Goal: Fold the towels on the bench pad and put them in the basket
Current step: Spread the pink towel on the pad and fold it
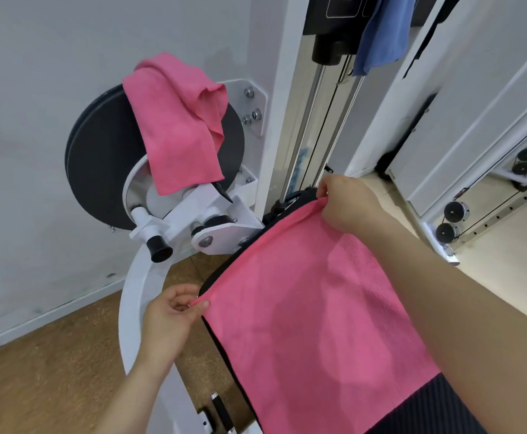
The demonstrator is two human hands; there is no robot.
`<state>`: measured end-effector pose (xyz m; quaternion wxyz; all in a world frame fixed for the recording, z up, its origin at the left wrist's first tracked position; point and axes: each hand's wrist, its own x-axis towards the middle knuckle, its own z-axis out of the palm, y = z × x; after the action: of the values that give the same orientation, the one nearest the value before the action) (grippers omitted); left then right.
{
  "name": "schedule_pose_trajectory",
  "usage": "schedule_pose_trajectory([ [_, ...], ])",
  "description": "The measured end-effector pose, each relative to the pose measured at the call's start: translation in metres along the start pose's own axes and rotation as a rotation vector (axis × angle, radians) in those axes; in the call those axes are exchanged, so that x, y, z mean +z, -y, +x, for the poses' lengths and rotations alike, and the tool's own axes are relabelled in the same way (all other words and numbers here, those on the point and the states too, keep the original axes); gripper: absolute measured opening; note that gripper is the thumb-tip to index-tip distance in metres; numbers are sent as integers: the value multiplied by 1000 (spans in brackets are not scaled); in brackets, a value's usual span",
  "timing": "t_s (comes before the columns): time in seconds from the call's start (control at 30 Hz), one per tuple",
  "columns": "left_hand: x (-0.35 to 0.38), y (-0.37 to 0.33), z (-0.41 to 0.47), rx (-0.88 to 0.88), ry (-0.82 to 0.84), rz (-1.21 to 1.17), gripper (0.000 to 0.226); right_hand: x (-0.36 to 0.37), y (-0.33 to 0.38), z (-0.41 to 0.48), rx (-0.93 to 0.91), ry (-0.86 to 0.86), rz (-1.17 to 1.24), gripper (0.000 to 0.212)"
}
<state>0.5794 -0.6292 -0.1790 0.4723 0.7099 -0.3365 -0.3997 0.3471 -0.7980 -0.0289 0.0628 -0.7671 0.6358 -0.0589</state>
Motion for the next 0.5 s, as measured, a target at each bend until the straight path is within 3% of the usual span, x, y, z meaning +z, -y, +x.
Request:
schedule_pose_trajectory([
  [0.1, -13, -11, -1, -4, 129, -26, 17, -23, 0, -10, 9, 27, 40, 32],
  [0.23, -43, -33, -13, 69, 202, -23, 13, -63, -10, -52, 25, 48, 175, 25],
  [0.33, -62, -59, -28, 150, 291, -92, 10, -94, -25, -100, 73, 156, 508, 11],
  [0.43, -86, -81, -43, 231, 423, -115, 55, -118, -42, -153, 93, 236, 848, 8],
  [0.5, -99, -94, -56, 278, 485, -183, 55, -129, -51, -185, 63, 195, 889, 10],
])
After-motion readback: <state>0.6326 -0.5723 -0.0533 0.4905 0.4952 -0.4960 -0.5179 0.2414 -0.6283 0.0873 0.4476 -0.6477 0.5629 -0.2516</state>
